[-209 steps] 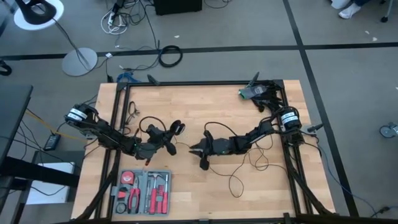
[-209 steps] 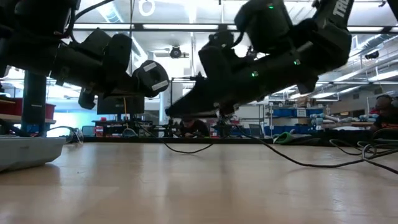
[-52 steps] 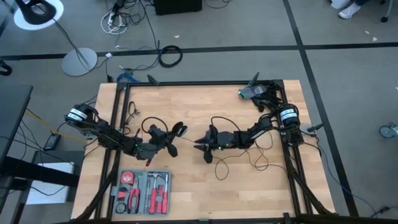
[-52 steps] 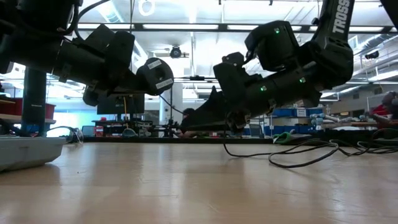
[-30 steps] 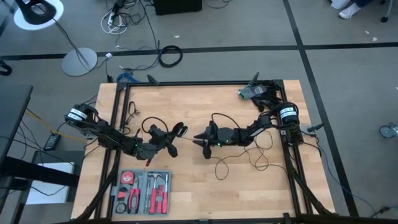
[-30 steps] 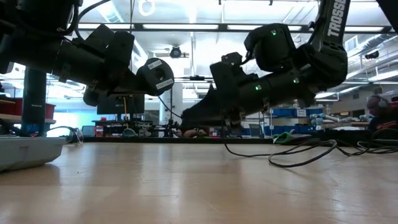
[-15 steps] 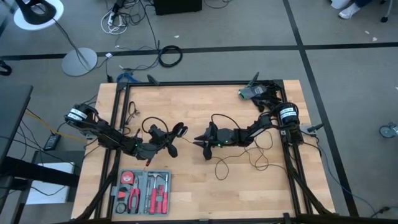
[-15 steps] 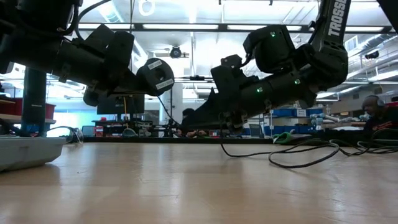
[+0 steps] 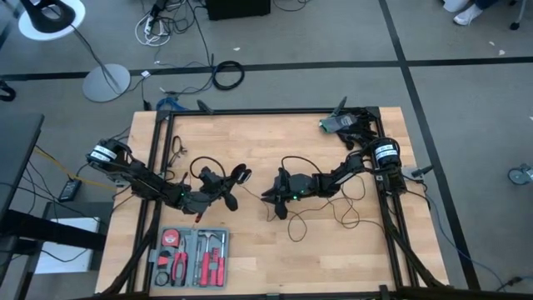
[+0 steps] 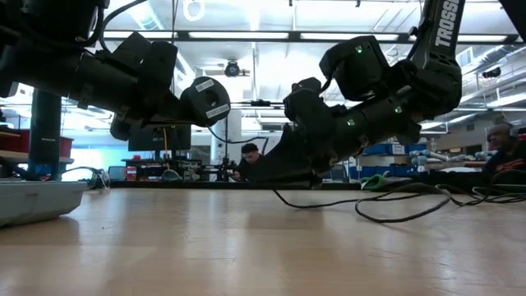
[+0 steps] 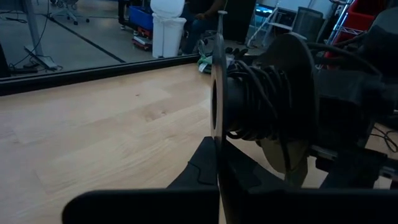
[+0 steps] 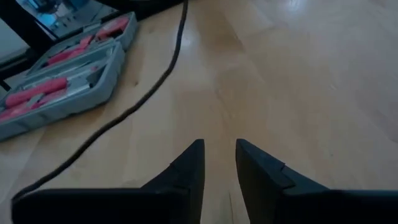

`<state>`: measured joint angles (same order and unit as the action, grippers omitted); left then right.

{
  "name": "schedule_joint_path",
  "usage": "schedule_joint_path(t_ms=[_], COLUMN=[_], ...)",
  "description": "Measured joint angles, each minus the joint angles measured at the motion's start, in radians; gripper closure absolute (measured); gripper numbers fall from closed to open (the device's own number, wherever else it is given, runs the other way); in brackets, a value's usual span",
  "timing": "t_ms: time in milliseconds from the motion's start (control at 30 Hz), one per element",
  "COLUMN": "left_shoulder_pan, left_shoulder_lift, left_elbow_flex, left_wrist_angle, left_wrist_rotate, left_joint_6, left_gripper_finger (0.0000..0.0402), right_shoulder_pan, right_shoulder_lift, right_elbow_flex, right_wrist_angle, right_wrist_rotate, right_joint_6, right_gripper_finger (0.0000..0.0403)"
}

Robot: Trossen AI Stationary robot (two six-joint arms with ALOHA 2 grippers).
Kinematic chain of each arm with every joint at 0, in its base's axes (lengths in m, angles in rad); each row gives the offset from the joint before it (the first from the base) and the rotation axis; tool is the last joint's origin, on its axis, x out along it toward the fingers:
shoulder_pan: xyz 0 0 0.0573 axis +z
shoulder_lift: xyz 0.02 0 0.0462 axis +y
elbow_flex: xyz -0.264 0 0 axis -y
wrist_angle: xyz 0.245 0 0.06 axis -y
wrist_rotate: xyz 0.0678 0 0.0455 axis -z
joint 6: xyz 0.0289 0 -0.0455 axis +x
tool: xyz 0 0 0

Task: Coil cords
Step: Coil the black wire onto the spool

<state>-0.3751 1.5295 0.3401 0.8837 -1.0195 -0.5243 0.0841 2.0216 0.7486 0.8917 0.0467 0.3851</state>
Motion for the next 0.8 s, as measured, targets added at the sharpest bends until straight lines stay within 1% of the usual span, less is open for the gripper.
schedule_joint_path(t_ms=[100,200,300,500,667,800], left_shoulder_pan=[0.000,0.000,0.000,0.000,0.000,0.000], left_shoulder_lift=[0.000,0.000,0.000,0.000,0.000,0.000], left_elbow_flex=[0.000,0.000,0.000,0.000,0.000,0.000], left_wrist_angle=[0.000,0.000,0.000,-0.017,-0.018,-0.020], left_wrist_rotate=[0.000,0.000,0.000,0.000,0.000,-0.001], left_joint_6=[0.000,0.000,0.000,-0.002,-0.002,-0.003], left_gripper_finger=[0.0401,0.0401,0.0402,0.0402,0.0402,0.0402], right_shoulder_pan=[-0.003,-0.029,-0.062,-0.132,-0.162,-0.158], right_shoulder_lift=[0.000,0.000,0.000,-0.024,-0.119,-0.219], right_elbow_flex=[0.000,0.000,0.000,-0.003,-0.029,-0.074], right_wrist_angle=[-0.002,-0.022,-0.029,-0.037,-0.031,-0.034], right_wrist_rotate=[0.002,0.015,0.016,-0.125,-0.138,-0.089], right_joint_6=[0.003,0.025,0.078,0.146,0.120,0.075], right_gripper_finger=[0.0310,0.0315,0.0322,0.0328,0.0328,0.0329])
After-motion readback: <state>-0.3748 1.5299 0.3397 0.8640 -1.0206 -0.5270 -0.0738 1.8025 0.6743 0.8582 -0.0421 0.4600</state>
